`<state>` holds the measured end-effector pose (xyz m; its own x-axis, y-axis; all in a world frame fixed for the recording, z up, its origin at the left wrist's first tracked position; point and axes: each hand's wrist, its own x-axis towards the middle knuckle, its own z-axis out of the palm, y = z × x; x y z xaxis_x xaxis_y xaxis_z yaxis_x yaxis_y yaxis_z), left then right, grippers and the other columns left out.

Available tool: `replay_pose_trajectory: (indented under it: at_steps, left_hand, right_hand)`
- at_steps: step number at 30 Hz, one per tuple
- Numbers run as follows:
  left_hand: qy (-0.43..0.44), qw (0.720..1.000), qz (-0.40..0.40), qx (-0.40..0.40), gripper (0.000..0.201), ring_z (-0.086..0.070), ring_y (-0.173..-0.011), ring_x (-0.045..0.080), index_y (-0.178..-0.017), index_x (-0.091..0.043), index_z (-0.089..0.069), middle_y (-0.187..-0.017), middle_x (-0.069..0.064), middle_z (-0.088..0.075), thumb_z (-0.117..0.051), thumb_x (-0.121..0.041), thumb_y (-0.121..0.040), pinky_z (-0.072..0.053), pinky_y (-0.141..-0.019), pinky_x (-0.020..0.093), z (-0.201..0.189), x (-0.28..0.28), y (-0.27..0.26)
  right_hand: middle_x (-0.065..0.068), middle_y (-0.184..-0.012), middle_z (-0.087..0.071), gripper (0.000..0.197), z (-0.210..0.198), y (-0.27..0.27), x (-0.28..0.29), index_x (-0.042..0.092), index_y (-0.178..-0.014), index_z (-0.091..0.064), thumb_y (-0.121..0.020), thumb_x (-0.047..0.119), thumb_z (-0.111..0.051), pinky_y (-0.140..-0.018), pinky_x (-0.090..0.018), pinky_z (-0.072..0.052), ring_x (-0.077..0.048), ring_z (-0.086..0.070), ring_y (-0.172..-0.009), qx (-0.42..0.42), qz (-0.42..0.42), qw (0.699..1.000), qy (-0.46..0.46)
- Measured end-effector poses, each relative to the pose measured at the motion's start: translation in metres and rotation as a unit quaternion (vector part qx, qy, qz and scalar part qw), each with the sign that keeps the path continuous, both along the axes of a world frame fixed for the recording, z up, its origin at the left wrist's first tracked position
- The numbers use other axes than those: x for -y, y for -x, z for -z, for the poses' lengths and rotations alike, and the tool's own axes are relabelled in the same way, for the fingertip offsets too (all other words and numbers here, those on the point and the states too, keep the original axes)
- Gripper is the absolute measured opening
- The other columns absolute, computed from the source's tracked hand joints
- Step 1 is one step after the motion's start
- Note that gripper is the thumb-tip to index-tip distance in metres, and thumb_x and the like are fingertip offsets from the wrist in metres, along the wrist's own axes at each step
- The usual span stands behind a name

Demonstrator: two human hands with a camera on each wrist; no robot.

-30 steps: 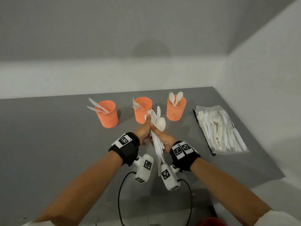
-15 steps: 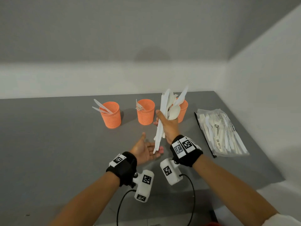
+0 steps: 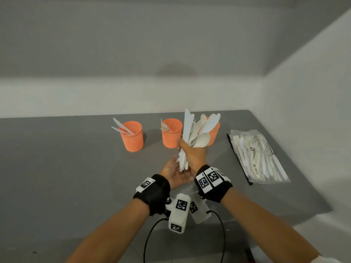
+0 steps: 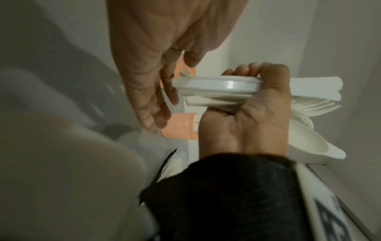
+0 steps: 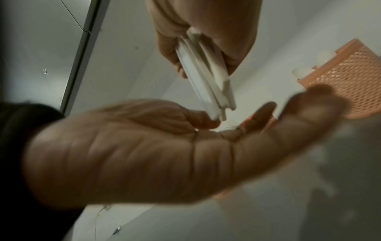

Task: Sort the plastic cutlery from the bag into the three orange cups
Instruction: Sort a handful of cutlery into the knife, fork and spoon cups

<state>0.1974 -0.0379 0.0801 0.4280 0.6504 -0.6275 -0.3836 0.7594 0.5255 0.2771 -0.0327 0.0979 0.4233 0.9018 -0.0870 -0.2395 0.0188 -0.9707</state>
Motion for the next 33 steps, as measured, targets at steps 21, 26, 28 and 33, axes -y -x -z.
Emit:
replay_pose_trajectory:
  at_steps: [21, 26, 28, 33]
  left_hand:
    - [-0.256, 0.949, 0.051, -0.179, 0.024, -0.057, -0.066, 0.014, -0.087, -0.014, -0.057, -0.075, 0.003, -0.057, -0.047, -0.035, -0.094, -0.051, -0.063, 0.023, -0.008, -0.015, 0.037]
    - [-0.341, 0.891, -0.015, -0.301, 0.022, -0.048, -0.036, 0.003, -0.071, -0.015, -0.053, -0.061, 0.0, -0.056, -0.069, -0.025, -0.082, -0.041, -0.04, 0.014, -0.004, -0.027, 0.033]
    - [-0.333, 0.887, -0.037, -0.317, 0.025, -0.048, -0.036, 0.008, -0.066, -0.013, -0.051, -0.059, 0.004, -0.056, -0.072, -0.019, -0.08, -0.045, -0.047, 0.022, 0.0, -0.035, 0.032]
    - [-0.295, 0.907, -0.034, -0.299, 0.022, -0.051, -0.031, 0.006, -0.068, -0.007, -0.051, -0.06, 0.01, -0.055, -0.061, -0.01, -0.087, -0.051, -0.045, 0.02, 0.005, -0.052, 0.028]
  right_hand:
    - [-0.003, -0.065, -0.068, 0.012, 0.034, 0.008, 0.011, 0.001, -0.093, -0.063, -0.081, 0.001, -0.067, -0.05, -0.023, -0.054, -0.011, -0.066, -0.053, 0.018, -0.084, 0.994, 0.067]
    - [-0.003, -0.055, -0.063, 0.008, 0.036, 0.016, 0.013, 0.005, -0.083, -0.061, -0.08, 0.003, -0.069, -0.046, -0.02, -0.05, -0.008, -0.059, -0.043, 0.038, -0.131, 0.987, 0.088]
    - [0.001, -0.052, -0.063, 0.011, 0.034, 0.014, 0.01, 0.001, -0.089, -0.061, -0.081, 0.002, -0.068, -0.042, -0.019, -0.049, -0.006, -0.059, -0.042, 0.039, -0.148, 0.984, 0.089]
    - [-0.003, -0.065, -0.064, 0.013, 0.034, -0.001, 0.002, 0.003, -0.096, -0.061, -0.085, 0.009, -0.065, -0.044, -0.019, -0.049, -0.004, -0.061, -0.045, 0.0, -0.185, 0.979, 0.085]
